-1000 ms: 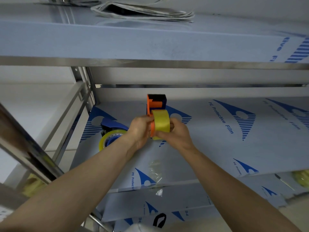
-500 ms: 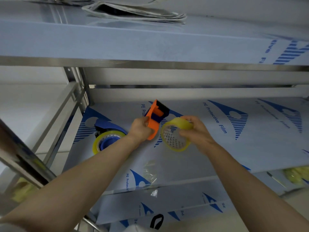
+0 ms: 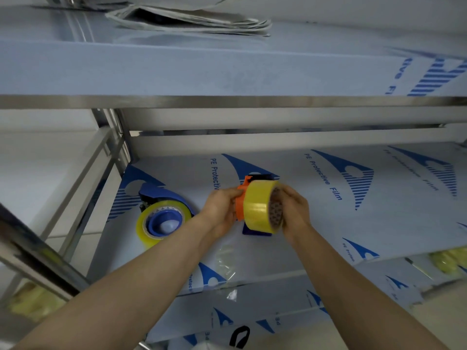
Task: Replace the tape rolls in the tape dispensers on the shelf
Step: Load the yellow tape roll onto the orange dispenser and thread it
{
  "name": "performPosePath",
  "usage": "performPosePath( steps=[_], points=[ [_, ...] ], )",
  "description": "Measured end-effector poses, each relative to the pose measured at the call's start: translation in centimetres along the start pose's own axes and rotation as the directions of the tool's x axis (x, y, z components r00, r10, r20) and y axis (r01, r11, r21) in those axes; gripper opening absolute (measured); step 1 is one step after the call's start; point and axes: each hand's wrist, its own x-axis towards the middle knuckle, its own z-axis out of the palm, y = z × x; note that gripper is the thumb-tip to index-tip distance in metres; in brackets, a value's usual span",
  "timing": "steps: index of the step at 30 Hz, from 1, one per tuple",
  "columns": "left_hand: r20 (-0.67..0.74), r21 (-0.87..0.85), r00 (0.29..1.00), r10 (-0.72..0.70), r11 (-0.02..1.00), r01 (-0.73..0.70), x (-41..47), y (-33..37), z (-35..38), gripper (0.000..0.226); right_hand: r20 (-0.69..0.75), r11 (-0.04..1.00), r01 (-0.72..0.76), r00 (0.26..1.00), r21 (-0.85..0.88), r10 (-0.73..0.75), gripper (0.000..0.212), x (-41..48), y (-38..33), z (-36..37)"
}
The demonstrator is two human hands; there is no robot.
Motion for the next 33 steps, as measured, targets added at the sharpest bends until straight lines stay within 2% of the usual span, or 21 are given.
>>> performPosePath(
  steps=[2,5,8,13,16,18,22,25,27,30,33],
  points=[
    [-0.012,-0.054,1.000,-0.004,0.999,0.003,0.2,0.1,-0.1,0.029,0.018,0.999,0.005,1.000,-0.036,-0.004,0.019,-0.1,0.1,0.2],
    [0.027,-0.046,0.999,-0.017,0.999,0.019,0.3,0.5,-0.4,0.037,0.064,0.985,-0.004,0.998,-0.173,0.016,0.031,0.1,0.7,0.2],
    [0.061,-0.015,0.998,-0.008,1.000,0.009,0.3,1.1,-0.4,0.035,-0.019,0.951,0.005,1.000,-0.308,-0.012,0.022,0.1,1.3,0.3],
    [0.145,0.001,0.989,-0.023,1.000,0.023,-0.2,1.6,0.3,0.045,-0.059,0.968,-0.016,0.998,-0.252,0.001,0.012,-0.5,2.1,1.6],
    [0.124,0.085,0.992,0.030,0.996,-0.040,-0.3,1.5,0.4,0.032,-0.039,0.969,-0.072,0.997,-0.238,0.065,0.022,-1.1,2.1,2.5],
    [0.104,0.139,0.992,0.075,0.986,-0.090,-0.3,1.3,0.1,0.036,0.006,0.969,-0.084,0.996,-0.234,0.088,0.023,-1.4,1.6,2.5],
    [0.114,0.081,0.983,0.141,0.985,-0.151,-0.2,1.1,-0.6,0.019,0.100,0.983,0.029,0.995,-0.179,-0.011,0.024,-2.5,0.7,2.2],
    [0.097,0.073,0.981,0.166,0.982,-0.173,-0.2,1.2,-0.5,0.020,0.215,0.986,0.081,0.975,-0.142,-0.049,0.026,-3.2,0.8,2.3],
    [0.094,0.039,0.983,0.160,0.986,-0.164,-0.4,1.4,-0.5,0.011,0.221,0.984,0.102,0.973,-0.144,-0.069,0.025,-3.3,0.5,2.4],
    [0.119,0.004,0.980,0.162,0.987,-0.164,-0.6,1.6,-0.6,0.020,0.250,0.988,0.080,0.967,-0.135,-0.045,0.020,-3.1,-0.2,2.5],
    [0.140,0.021,0.974,0.180,0.983,-0.184,-0.7,1.5,-0.6,0.029,0.321,0.981,0.092,0.946,-0.169,-0.034,0.045,-3.2,0.0,2.8]
  ],
)
